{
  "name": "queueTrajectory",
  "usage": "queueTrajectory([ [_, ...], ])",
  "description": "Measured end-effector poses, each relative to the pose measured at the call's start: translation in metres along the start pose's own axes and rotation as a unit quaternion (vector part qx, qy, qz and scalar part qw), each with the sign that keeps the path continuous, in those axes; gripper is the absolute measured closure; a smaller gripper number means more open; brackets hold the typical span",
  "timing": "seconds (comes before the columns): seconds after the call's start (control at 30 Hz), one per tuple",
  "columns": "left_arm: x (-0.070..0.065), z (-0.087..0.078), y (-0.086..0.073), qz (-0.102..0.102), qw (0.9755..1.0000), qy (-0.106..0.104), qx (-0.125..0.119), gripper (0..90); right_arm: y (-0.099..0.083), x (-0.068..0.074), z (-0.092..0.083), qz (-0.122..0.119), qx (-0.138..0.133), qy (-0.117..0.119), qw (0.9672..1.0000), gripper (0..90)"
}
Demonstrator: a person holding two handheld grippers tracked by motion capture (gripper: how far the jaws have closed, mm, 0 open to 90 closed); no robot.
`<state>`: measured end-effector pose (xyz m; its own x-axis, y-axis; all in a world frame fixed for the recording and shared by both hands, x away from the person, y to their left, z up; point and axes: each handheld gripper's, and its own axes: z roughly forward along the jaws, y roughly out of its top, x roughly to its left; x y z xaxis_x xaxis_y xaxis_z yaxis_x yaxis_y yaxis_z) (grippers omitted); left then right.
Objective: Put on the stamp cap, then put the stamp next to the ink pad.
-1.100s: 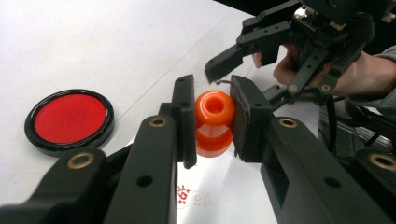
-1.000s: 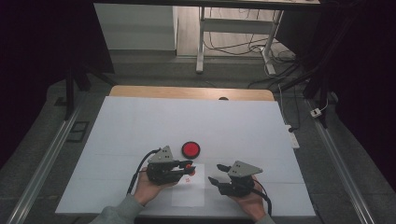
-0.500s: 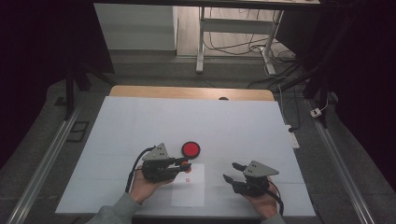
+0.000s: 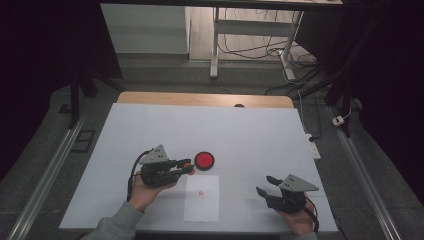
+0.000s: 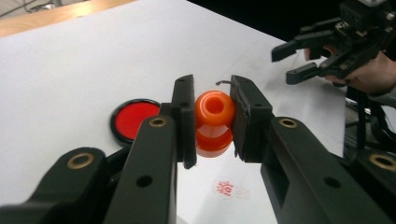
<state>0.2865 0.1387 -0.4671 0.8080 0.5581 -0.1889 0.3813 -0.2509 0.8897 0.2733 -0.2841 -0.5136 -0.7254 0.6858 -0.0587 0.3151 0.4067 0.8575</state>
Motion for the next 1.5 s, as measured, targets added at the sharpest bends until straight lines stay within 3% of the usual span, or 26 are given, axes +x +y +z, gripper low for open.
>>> queueTrajectory([
  [0.2,0.008,-0.006,0.001,-0.009,0.9999,0.008,-0.003,72.0,-0.004,-0.007,0.000,0.009,0.004,-0.005,0.9999,41.8],
  [0.83,0.030,-0.015,0.004,-0.028,0.9991,0.032,-0.005,72.0,-0.005,-0.008,0.001,0.012,0.009,-0.006,0.9999,41.2],
  [1.07,0.038,-0.009,0.012,-0.027,0.9986,0.045,0.005,72.0,-0.005,-0.008,0.002,0.013,0.010,-0.004,0.9999,41.2],
  [1.5,0.061,0.018,0.017,-0.028,0.9953,0.077,0.051,71.9,-0.005,-0.008,0.002,0.014,0.010,-0.009,0.9998,40.7],
])
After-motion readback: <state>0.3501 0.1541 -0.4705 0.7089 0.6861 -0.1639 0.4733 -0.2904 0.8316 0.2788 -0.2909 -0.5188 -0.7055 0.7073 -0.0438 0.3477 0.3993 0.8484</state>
